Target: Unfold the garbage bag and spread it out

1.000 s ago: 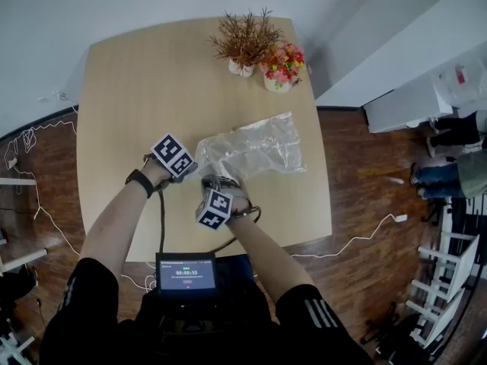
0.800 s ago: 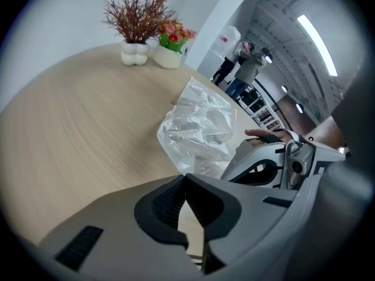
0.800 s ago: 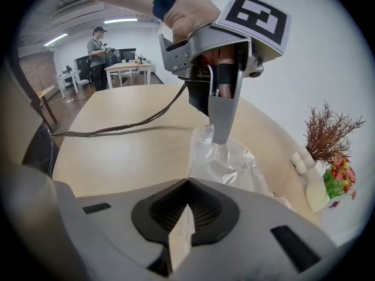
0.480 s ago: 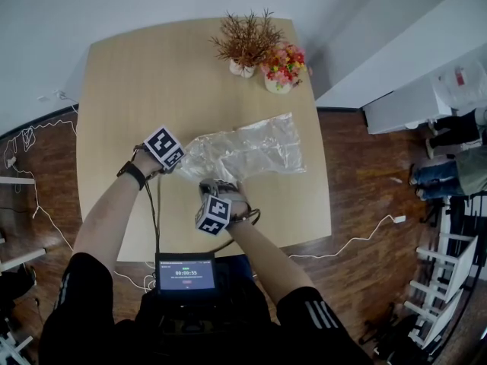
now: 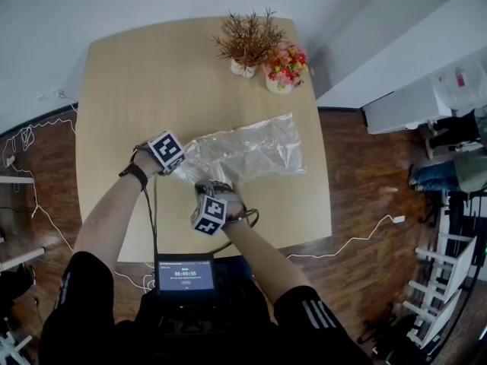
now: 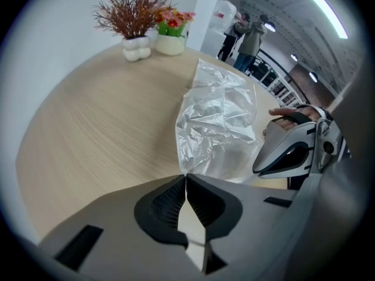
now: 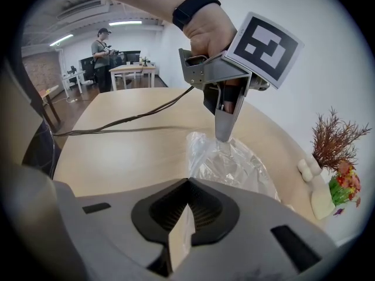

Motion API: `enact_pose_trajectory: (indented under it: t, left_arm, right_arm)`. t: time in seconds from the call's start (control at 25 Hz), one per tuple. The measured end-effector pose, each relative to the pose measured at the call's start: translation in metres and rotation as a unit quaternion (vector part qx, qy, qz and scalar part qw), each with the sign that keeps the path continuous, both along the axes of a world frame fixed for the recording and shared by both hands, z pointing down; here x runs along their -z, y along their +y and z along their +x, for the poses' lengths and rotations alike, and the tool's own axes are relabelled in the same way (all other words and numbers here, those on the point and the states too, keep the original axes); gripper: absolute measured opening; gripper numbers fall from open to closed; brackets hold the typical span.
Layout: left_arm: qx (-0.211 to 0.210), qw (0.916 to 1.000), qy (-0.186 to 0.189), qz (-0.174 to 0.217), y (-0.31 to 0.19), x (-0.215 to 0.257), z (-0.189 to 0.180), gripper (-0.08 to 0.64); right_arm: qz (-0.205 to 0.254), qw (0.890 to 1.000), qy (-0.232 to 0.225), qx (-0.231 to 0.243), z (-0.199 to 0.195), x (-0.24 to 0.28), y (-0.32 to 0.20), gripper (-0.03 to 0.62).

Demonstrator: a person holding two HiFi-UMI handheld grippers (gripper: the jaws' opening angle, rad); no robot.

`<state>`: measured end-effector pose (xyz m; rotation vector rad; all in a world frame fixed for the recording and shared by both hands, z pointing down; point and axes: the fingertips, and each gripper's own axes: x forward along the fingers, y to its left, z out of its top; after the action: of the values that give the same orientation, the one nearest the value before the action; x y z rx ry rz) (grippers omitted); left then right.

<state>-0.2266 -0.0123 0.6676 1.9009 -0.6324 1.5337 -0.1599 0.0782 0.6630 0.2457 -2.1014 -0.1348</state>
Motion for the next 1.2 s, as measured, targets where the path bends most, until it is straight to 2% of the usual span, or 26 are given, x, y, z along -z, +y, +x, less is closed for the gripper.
enact_pose_trajectory:
  t: [0.2,0.28,0.36,0.48,0.6,0.72,0.88,1.04,1.2]
  left_arm:
    - [-0.012,0.9995,-0.026,0.010,-0.003,-0.003,-0.004,0.011]
    - [-0.010,0.9996,-0.020,0.019,-0.006,-0.002,-0.003,0.133]
    - [-0.004,0.9995,-0.005,0.031,-0.009,0.008,-0.001,0.183]
    - [-0.002,0.9975,0.039,0.058,-0.013,0.039,0.015,0.189]
    - [-0.045,0.9918,0.075,0.094,-0.010,0.066,0.046,0.189]
    - [-0.092,0.9875,0.094,0.086,0.009,0.060,0.078,0.187]
    - [-0.108,0.9889,0.086,0.055,0.032,0.025,0.092,0.187]
    - [-0.114,0.9903,0.055,0.058,0.036,-0.001,0.086,0.186]
    - [-0.116,0.9910,0.039,0.055,0.037,-0.013,0.081,0.186]
  right_arm:
    - [-0.004,1.000,0.009,0.001,0.000,-0.009,0.000,0.023]
    - [-0.001,1.000,0.012,-0.002,0.002,-0.009,-0.002,0.025]
    - [0.002,1.000,0.013,-0.005,0.003,-0.009,-0.004,0.025]
    - [-0.001,1.000,0.013,-0.004,0.005,-0.011,-0.004,0.026]
    - [-0.004,1.000,0.009,-0.005,0.004,-0.012,-0.002,0.028]
    - [-0.003,1.000,0.005,-0.003,0.001,-0.010,-0.003,0.029]
    - [0.000,1.000,0.001,-0.003,-0.001,-0.005,-0.007,0.040]
    - [0.000,1.000,-0.002,-0.002,0.001,-0.004,-0.009,0.058]
    - [-0.001,1.000,-0.002,-0.004,0.004,-0.005,-0.009,0.058]
